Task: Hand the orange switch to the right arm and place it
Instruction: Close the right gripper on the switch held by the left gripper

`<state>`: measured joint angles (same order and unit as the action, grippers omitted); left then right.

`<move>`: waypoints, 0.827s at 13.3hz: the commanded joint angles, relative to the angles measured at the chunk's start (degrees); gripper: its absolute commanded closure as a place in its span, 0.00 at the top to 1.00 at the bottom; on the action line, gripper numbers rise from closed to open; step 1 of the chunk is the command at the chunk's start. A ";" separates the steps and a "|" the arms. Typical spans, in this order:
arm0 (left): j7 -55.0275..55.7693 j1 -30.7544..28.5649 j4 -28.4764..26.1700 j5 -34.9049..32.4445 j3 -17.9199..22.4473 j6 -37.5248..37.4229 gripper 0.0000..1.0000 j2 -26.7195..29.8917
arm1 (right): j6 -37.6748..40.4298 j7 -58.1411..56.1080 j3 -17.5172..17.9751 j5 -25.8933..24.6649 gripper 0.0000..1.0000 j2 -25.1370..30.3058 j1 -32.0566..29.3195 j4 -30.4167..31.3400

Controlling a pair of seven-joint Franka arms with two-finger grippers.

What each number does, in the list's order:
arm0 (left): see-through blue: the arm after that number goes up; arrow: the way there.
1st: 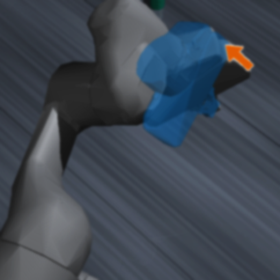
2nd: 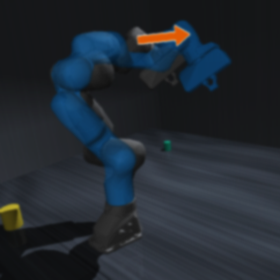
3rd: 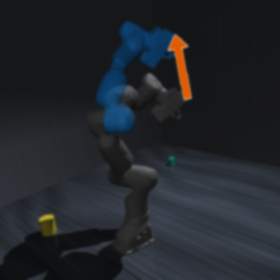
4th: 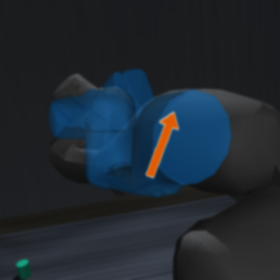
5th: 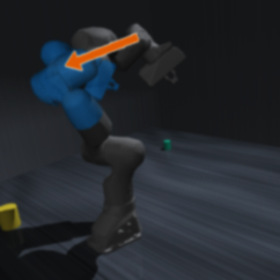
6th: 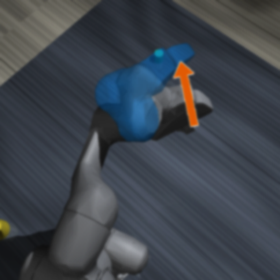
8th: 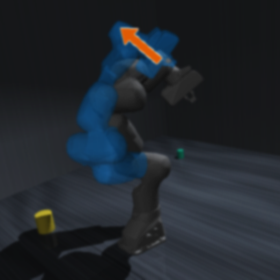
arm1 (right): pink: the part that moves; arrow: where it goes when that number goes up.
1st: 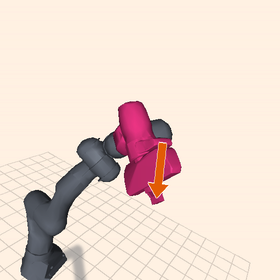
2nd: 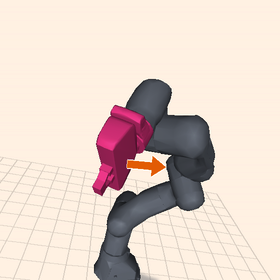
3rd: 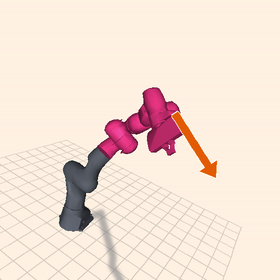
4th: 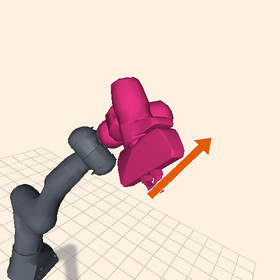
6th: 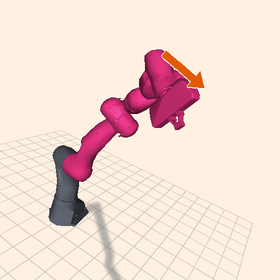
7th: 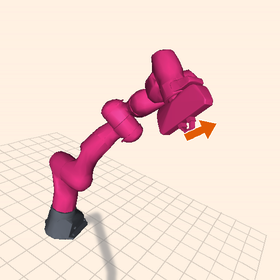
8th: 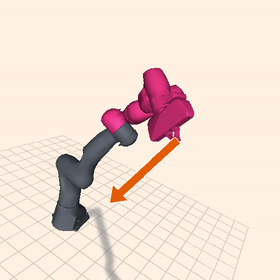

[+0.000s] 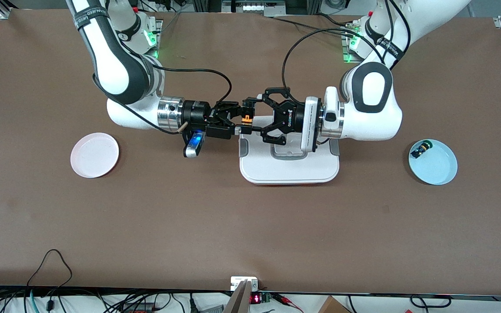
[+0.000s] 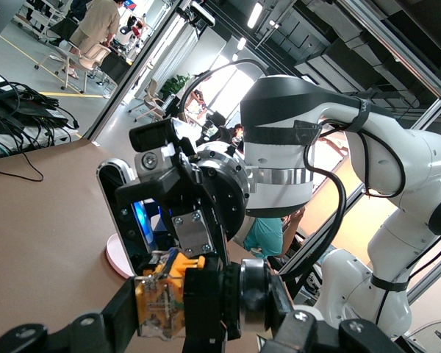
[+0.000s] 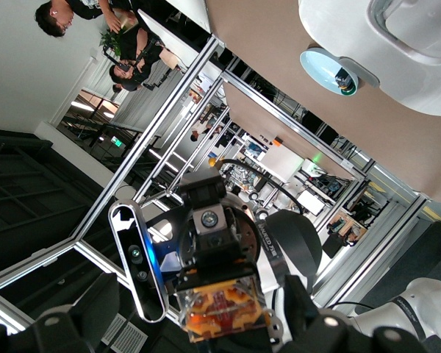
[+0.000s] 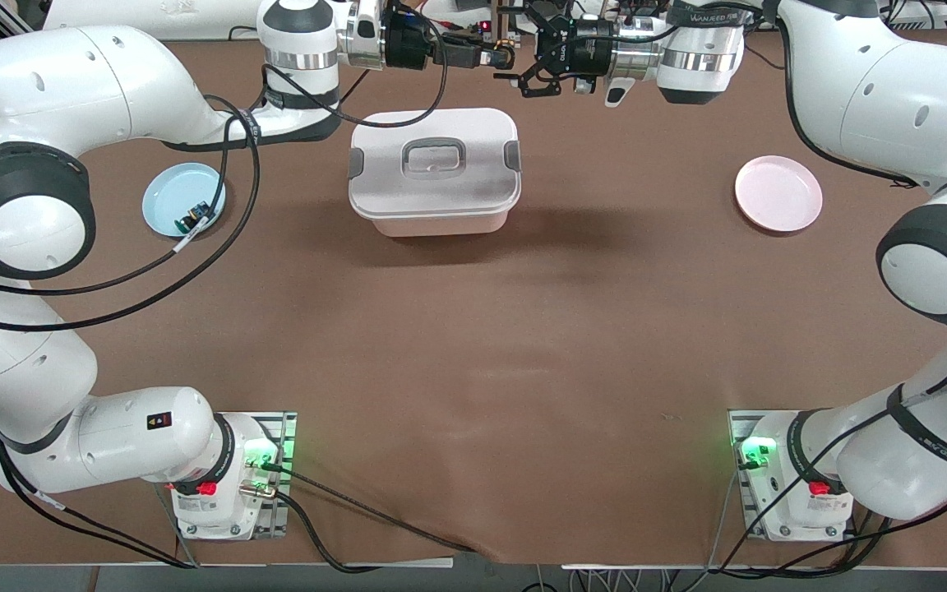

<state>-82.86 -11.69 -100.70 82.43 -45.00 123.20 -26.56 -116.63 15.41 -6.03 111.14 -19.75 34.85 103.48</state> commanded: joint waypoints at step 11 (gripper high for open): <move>-0.64 -1.15 -2.57 2.48 -2.28 1.08 0.00 3.00 | 1.31 -0.30 -0.04 0.30 0.94 3.84 -0.84 4.45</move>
<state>-82.78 -11.76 -101.16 82.45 -46.60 123.61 -26.02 -116.07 15.41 -6.13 111.14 -18.70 34.48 105.06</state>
